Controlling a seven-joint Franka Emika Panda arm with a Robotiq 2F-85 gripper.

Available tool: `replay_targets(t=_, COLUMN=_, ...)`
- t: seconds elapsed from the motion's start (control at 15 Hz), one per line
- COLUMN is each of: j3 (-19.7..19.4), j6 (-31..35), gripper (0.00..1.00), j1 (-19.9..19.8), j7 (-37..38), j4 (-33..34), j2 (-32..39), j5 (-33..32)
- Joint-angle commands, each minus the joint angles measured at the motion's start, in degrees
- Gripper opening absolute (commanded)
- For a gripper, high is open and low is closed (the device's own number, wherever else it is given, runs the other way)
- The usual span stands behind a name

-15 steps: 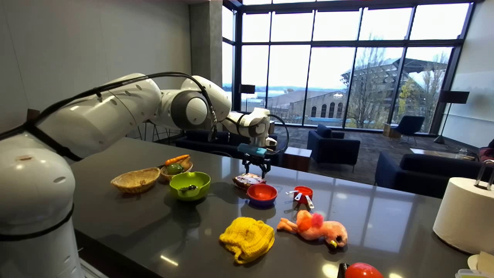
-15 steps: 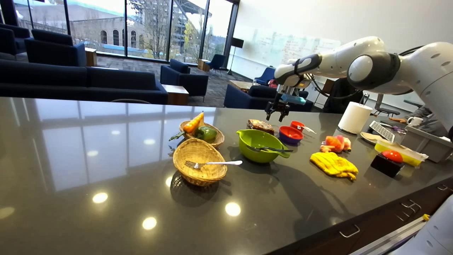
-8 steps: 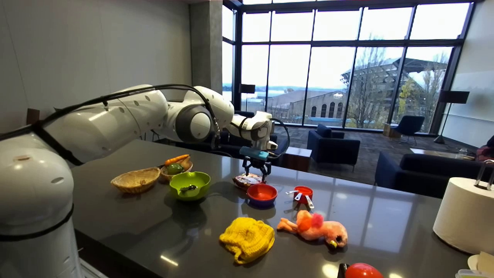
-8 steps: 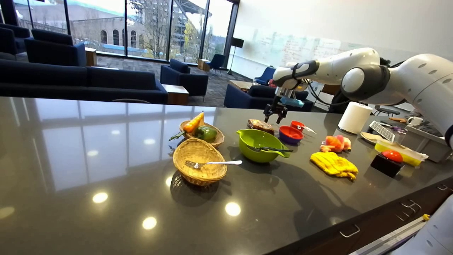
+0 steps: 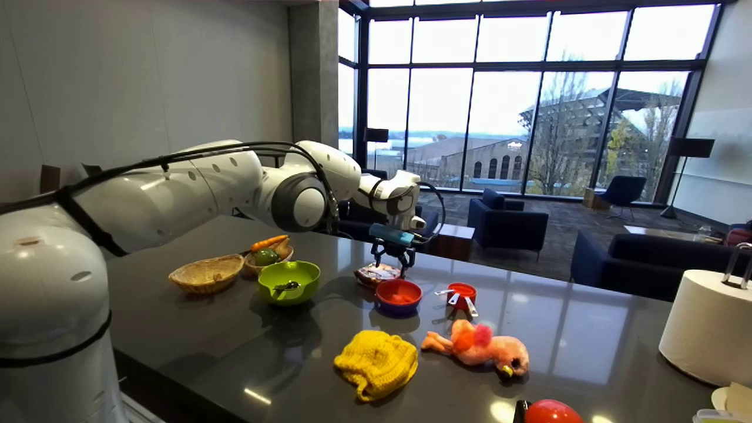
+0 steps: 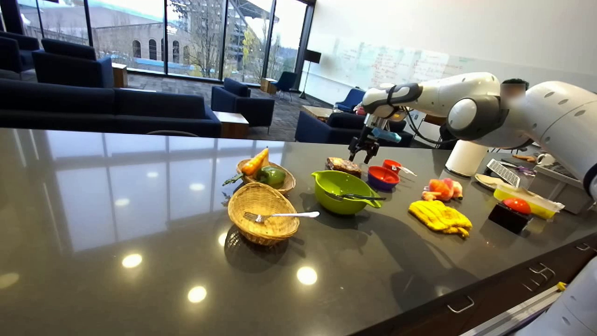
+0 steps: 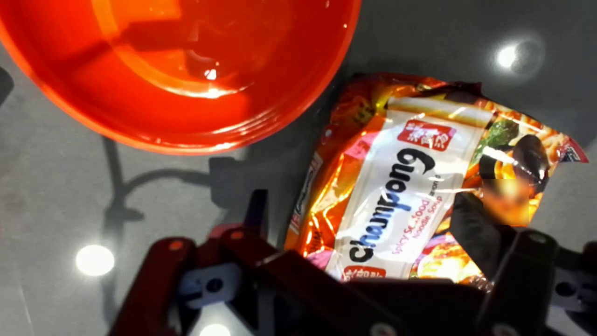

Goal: Put the brown packet inside the green bowl

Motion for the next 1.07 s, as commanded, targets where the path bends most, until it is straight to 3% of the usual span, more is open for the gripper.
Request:
replay_targets(t=0.0, j3=1.9, j6=-2.6, gripper=1.00, j1=-1.6, j7=-2.1, j4=4.8, j2=2.9, j5=1.5)
replay_targets(t=1.0, j3=7.3, j6=-4.6, gripper=1.00, j1=-2.8, j7=-6.1, j4=8.9, j2=6.9, j5=2.8)
